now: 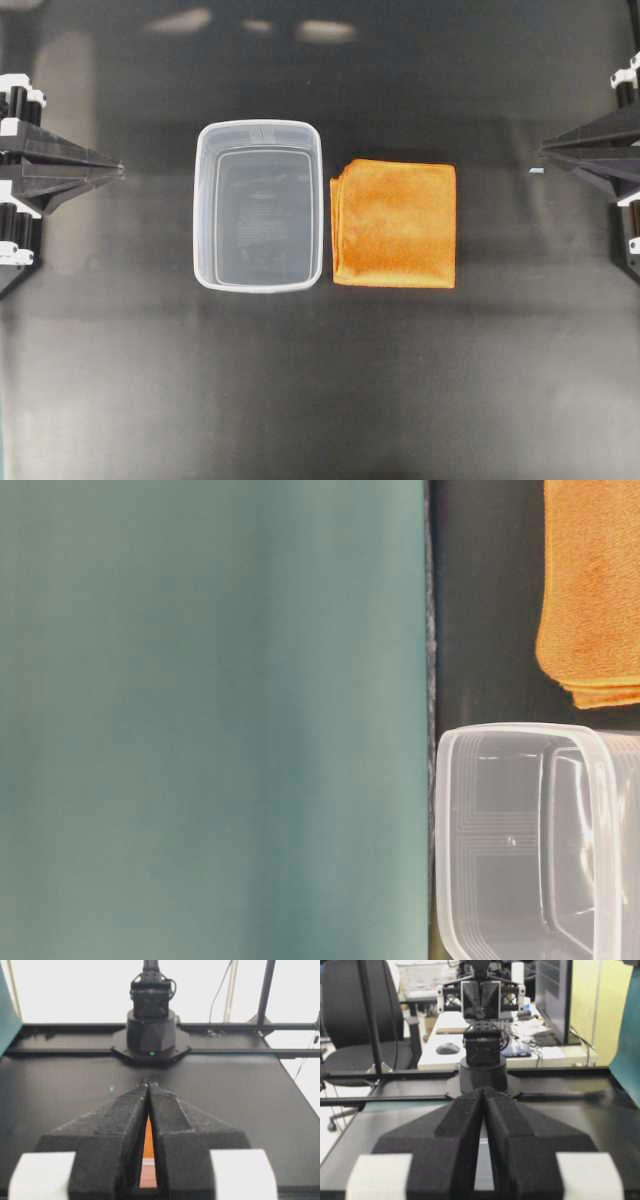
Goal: Place the orange towel into the container with the left arm.
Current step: 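Move the left gripper over the orange towel and lower it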
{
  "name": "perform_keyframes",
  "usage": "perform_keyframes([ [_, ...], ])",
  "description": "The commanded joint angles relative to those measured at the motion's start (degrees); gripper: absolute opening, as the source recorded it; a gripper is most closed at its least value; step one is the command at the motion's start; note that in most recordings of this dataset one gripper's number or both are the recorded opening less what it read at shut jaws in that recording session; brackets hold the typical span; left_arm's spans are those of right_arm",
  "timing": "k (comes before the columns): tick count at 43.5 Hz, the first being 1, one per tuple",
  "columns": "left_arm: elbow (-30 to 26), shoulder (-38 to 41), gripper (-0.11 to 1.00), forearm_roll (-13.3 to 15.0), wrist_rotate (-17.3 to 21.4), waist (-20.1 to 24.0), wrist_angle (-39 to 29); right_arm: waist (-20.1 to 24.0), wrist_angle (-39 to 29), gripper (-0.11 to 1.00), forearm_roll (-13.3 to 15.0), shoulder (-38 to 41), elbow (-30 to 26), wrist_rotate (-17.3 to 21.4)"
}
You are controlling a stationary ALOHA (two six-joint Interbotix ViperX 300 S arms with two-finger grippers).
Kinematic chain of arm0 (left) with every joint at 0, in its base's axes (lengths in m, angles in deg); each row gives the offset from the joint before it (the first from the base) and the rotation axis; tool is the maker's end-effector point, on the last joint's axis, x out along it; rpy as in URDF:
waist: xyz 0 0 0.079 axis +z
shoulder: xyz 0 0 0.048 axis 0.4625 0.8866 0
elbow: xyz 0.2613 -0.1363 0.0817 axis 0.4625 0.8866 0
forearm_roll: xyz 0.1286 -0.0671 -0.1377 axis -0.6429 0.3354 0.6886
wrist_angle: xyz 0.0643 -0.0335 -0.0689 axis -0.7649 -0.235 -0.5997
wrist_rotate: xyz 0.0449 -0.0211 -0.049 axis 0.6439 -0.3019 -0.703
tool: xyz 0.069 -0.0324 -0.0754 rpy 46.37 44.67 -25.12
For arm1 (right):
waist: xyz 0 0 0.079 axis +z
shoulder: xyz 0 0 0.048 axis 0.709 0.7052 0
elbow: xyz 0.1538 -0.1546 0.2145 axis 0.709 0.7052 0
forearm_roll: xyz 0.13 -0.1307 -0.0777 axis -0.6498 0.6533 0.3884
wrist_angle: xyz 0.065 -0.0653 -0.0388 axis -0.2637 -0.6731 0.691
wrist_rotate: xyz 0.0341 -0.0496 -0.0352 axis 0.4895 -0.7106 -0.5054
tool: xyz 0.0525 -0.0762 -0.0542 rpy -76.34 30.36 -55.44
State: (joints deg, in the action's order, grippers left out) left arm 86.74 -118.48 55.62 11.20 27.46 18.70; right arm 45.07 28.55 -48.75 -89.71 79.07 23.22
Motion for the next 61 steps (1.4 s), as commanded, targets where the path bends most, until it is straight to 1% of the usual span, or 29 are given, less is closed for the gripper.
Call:
perform_keyframes([
  [1, -5.36, 1.41, 0.06, -2.29, -1.41, 0.0, -2.9, 0.35, 0.35, 0.01, -0.26, -0.09, -1.23, 0.88],
  [2, -6.24, 1.93, 0.06, -2.29, -1.49, 0.0, -3.78, 0.53, 0.44, 0.01, -0.44, -0.26, -1.23, 0.88],
  [4, -8.35, 2.72, 0.01, -2.29, -1.49, 0.09, -5.71, 0.53, 0.35, 0.05, -0.7, -0.62, -1.23, 0.88],
  [5, -9.4, 3.25, 0.0, -2.29, -1.49, 0.09, -6.86, 0.53, 0.35, 0.04, -0.7, -0.79, -1.23, 0.97],
  [7, -11.51, 4.57, 0.0, -2.29, -1.41, 0.0, -9.14, 0.53, 0.35, 0.0, -0.7, -1.32, -1.32, 0.88],
  [16, -21.36, 12.3, 0.0, -2.29, -0.88, 0.0, -21.62, 0.44, 0.0, 0.0, -0.88, -3.52, -1.14, 0.97],
  [22, -27.33, 18.9, 0.0, -2.37, -0.79, 0.0, -27.69, 0.35, -2.11, 0.0, -1.76, -4.57, -1.14, 1.23],
  [26, -31.73, 23.82, 0.0, -2.37, -0.79, 0.0, -31.03, 0.18, -3.69, 0.01, -1.67, -5.1, -1.14, 1.93],
  [28, -33.4, 25.93, 0.0, -2.37, -0.79, 0.0, -32.08, 0.18, -4.04, 0.04, -1.67, -5.27, -1.14, 2.11],
  [30, -35.51, 28.65, 0.0, -2.37, -0.79, 0.09, -33.4, 0.18, -4.57, 0.11, -1.67, -5.71, -1.14, 2.2],
  [33, -38.32, 31.9, 0.01, -2.37, -0.7, 0.09, -35.42, 0.18, -5.1, 0.25, -1.76, -6.24, -1.14, 2.29],
  [35, -41.48, 35.16, 0.03, -2.37, -0.7, 0.09, -38.32, 0.18, -5.27, 0.39, -1.85, -6.68, -1.14, 2.29],
  [36, -42.71, 36.39, 0.04, -2.37, -0.7, 0.18, -39.55, 0.18, -5.27, 0.44, -1.93, -6.86, -1.14, 2.29],
  [38, -45.88, 39.2, 0.13, -2.37, -0.79, 0.44, -42.89, 0.18, -5.36, 0.59, -1.93, -7.21, -1.14, 2.29],
  [39, -47.11, 40.43, 0.18, -2.37, -0.88, 0.53, -44.38, 0.18, -5.36, 0.65, -1.93, -7.65, -1.14, 2.29],
  [40, -48.43, 41.57, 0.23, -2.37, -0.79, 0.44, -45.79, 0.18, -5.27, 0.67, -1.85, -7.82, -1.14, 2.29],
  [41, -50.45, 43.42, 0.32, -2.37, -0.7, 0.44, -48.08, 0.18, -5.36, 0.76, -1.85, -8.09, -1.14, 2.29],
  [42, -51.68, 44.65, 0.38, -2.37, -0.7, 0.35, -49.31, 0.18, -5.36, 0.79, -1.85, -8.26, -1.14, 2.2],
  [43, -52.91, 45.88, 0.44, -2.37, -0.7, 0.35, -50.54, 0.18, -5.36, 0.81, -1.85, -8.53, -1.23, 2.2],
  [44, -54.93, 47.72, 0.53, -2.37, -0.7, 0.35, -52.29, 0.18, -5.36, 0.83, -1.85, -8.88, -1.23, 2.11],
  [46, -58.18, 50.89, 0.67, -2.37, -0.62, 0.35, -55.37, 0.18, -5.36, 0.82, -1.76, -9.67, -1.32, 2.11],
  [47, -59.41, 52.21, 0.73, -2.46, -0.62, 0.26, -56.43, 0.18, -5.36, 0.82, -1.76, -10.02, -1.32, 2.11],
  [50, -63.37, 56.95, 0.87, -2.37, -0.09, 0.35, -59.59, 0.18, -5.36, 0.79, -1.67, -11.07, -1.32, 2.02],
  [53, -66.71, 61.52, 0.91, -2.37, 1.41, 0.35, -60.82, 0.18, -5.36, 0.78, -1.58, -12.04, -1.32, 2.02],
  [57, -70.49, 67.5, 0.9, -2.37, 4.04, 0.26, -61.17, 0.18, -5.36, 0.79, -1.67, -13.54, -1.23, 2.02],
  [61, -73.48, 73.04, 0.9, -2.37, 5.36, 0.26, -61.26, 0.18, -5.45, 0.79, -1.67, -14.24, -1.23, 2.11],
])
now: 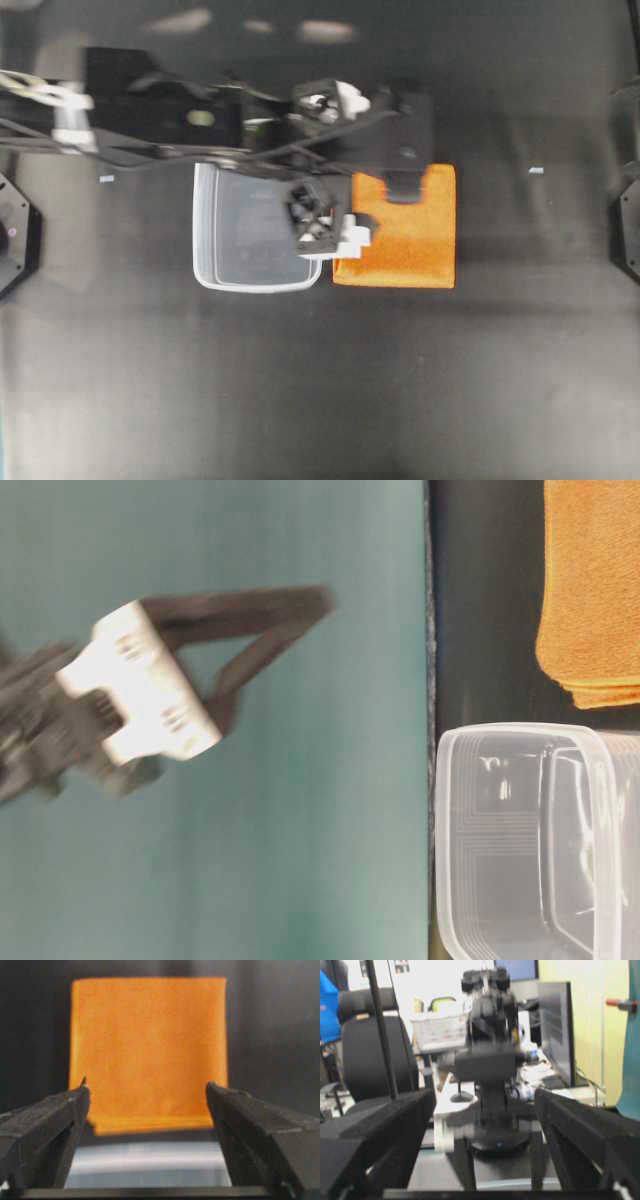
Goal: Place the orange towel into the container with the left arm.
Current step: 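Move the left gripper over the orange towel and lower it, then close the left gripper on the towel's near edge and lift, then carry the hanging towel left over the clear container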
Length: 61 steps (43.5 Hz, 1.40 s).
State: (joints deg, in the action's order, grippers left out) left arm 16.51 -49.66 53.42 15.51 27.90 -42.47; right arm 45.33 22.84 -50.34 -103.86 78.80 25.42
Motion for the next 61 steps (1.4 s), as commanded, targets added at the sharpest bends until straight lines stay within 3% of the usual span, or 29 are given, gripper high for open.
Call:
perform_keyframes([
  [1, -3.87, 5.27, 0.9, -0.18, 1.23, -0.26, -0.09, -0.09, 0.18, 0.79, 0.0, -0.09, -0.97, -0.09],
  [11, -8.0, 14.24, 0.9, -0.18, 2.72, 0.0, -0.26, -0.09, -0.26, 0.79, 0.0, -0.09, -0.88, -0.09],
  [21, -8.17, 19.69, 0.9, -0.18, 2.9, 0.35, -0.44, -0.09, -0.26, 0.79, -0.09, -0.18, -0.88, -0.09],
  [37, -7.73, 21.71, 0.86, -0.18, 2.9, 0.44, 0.26, -0.09, -0.26, 0.79, 0.0, 0.09, -0.35, -0.09],
  [43, -7.73, 21.27, 0.64, -0.18, 2.99, 0.26, 0.18, -0.09, -0.18, 0.78, -0.09, 0.09, -0.26, -0.09],
  [52, -9.23, 16.96, 0.1, -0.18, 3.08, 0.18, -0.18, -0.09, -0.18, 0.78, 0.0, 0.09, -0.09, -0.09],
  [54, -9.76, 15.64, 0.06, -0.18, 2.99, 0.26, -0.44, -0.09, -0.18, 0.78, 0.0, 0.09, 0.0, -0.09],
  [61, -12.48, 8.09, 0.06, -0.18, 2.99, 0.09, -4.04, -0.09, -0.26, 0.78, -0.09, 0.09, 0.26, -0.09],
])
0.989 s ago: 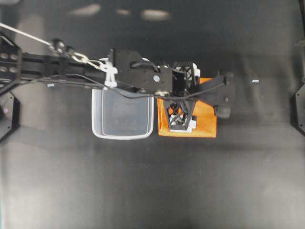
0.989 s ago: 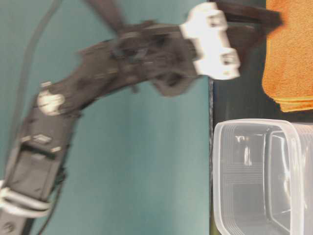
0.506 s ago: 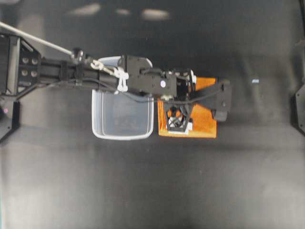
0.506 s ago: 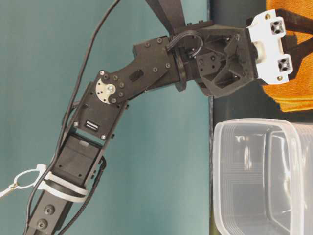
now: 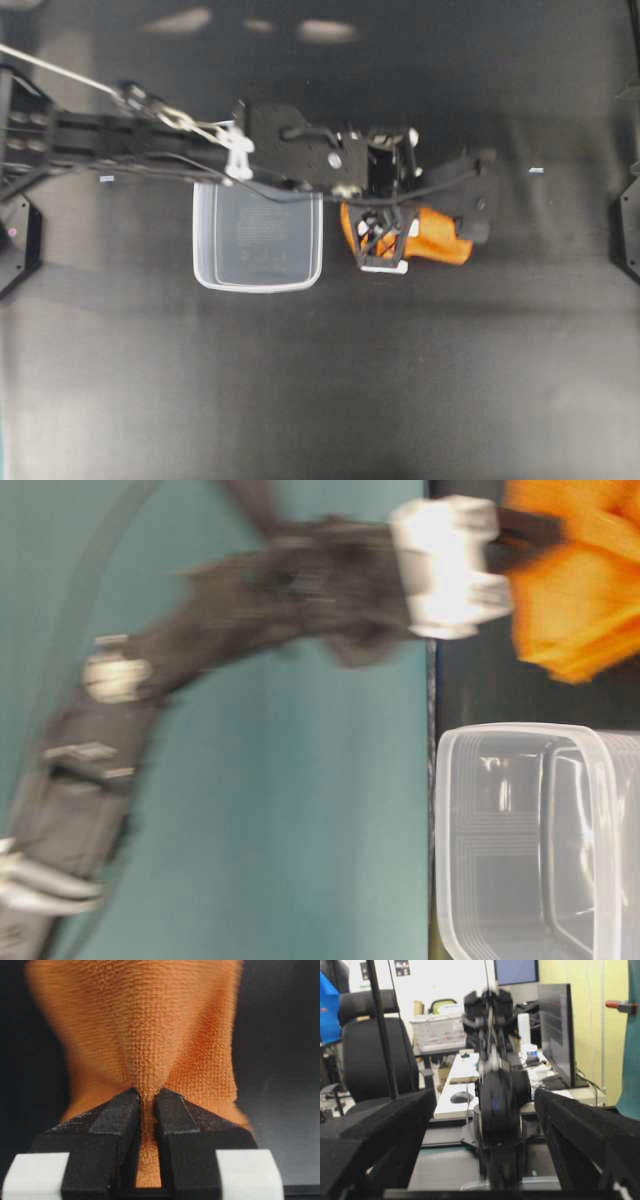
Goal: Place the orange towel into the container with the left arm.
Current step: 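Carry the hanging towel left over the clear container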
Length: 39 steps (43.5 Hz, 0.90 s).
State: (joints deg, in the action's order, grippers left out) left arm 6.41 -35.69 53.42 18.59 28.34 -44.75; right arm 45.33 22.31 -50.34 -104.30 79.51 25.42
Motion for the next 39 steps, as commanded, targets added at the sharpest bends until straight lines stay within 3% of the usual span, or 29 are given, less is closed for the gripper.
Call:
perform_keyframes([
  [1, -2.64, -6.94, 0.06, -0.18, -0.09, -0.44, -2.46, -0.09, 0.26, 0.78, -0.09, 0.53, -0.44, -0.09],
  [8, -2.55, -16.44, 0.06, -0.18, -0.18, -0.35, -11.87, -0.09, 0.26, 0.78, -0.09, 0.53, -0.35, -0.18],
  [15, 3.43, -23.55, 0.06, -0.18, -0.26, 0.7, -18.81, -0.09, 0.26, 0.78, 0.0, 0.53, -0.09, -0.18],
  [30, 27.33, -35.42, 0.06, -0.18, -0.09, 1.76, -9.84, -0.18, 0.26, 0.78, 0.0, 0.79, 0.35, -0.35],
  [39, 34.19, -37.71, 0.06, -0.18, 0.0, 1.76, -2.64, -0.09, 0.26, 0.78, 0.0, 0.79, 0.53, -0.18],
])
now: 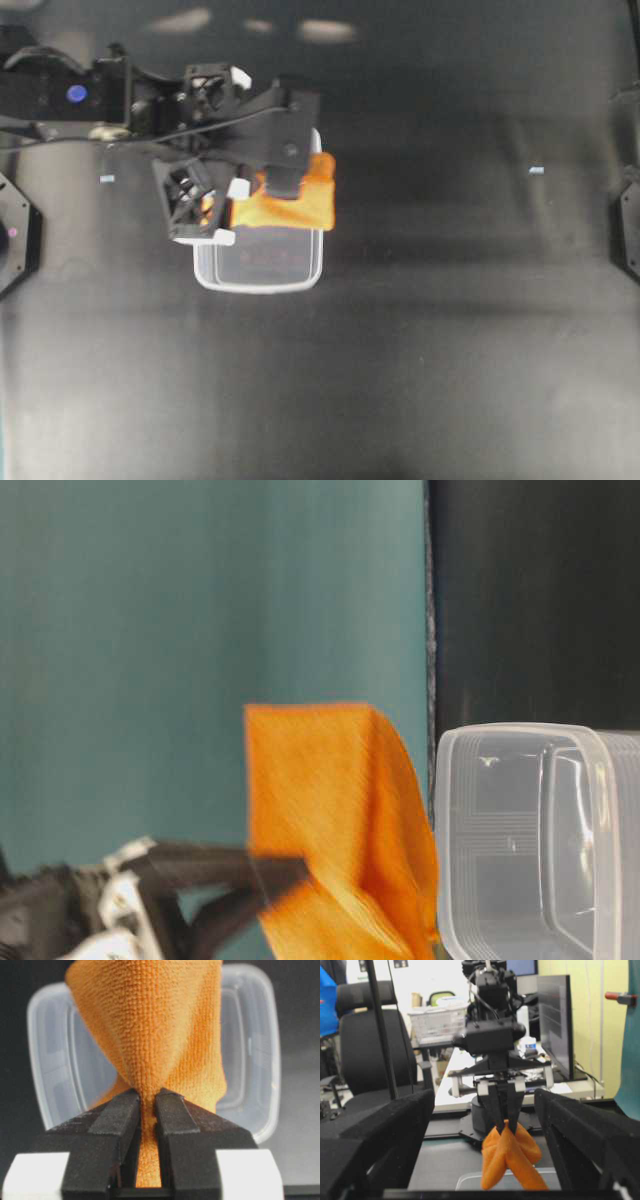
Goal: Place the orange towel into the container with the left arm.
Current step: 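Carry the hanging towel left over the clear container, then lower the towel into the container and open the left gripper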
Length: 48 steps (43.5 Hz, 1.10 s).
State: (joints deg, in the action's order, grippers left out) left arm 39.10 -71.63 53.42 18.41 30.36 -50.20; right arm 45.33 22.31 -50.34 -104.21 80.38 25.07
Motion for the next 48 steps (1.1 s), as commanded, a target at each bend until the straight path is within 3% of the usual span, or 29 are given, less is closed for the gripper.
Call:
perform_keyframes([
  [1, 1.93, -1.85, 0.06, -0.18, 0.09, -0.26, 3.25, -0.18, 0.26, 0.78, 0.0, 0.79, -0.44, 0.18],
  [19, 4.66, 0.09, 0.07, -0.26, 0.09, -0.18, 6.42, -0.18, 0.26, 0.78, 0.0, 0.79, -0.35, 0.18],
  [22, 5.19, 0.7, 0.23, -0.18, 0.18, -0.09, 7.03, -0.18, 0.26, 0.78, 0.0, 0.79, -0.35, 0.18],
  [28, 5.54, 0.53, 0.68, -0.18, 0.35, 0.18, 7.73, -0.18, 0.26, 0.78, 0.0, 0.79, -0.35, 0.26],
  [32, 5.36, 0.0, 0.87, -0.26, 0.53, 0.26, 7.73, -0.18, 0.26, 0.78, 0.0, 0.79, -0.35, 0.26],
  [40, 3.78, -2.64, 0.89, -0.26, 0.44, 0.26, 7.82, -0.18, 0.26, 0.78, 0.0, 0.79, -0.35, 0.26],
  [48, 2.02, -10.55, 0.88, -0.26, 0.09, 0.7, 8.09, -0.26, 0.26, 0.78, 0.0, 0.7, -0.35, 0.26],
])
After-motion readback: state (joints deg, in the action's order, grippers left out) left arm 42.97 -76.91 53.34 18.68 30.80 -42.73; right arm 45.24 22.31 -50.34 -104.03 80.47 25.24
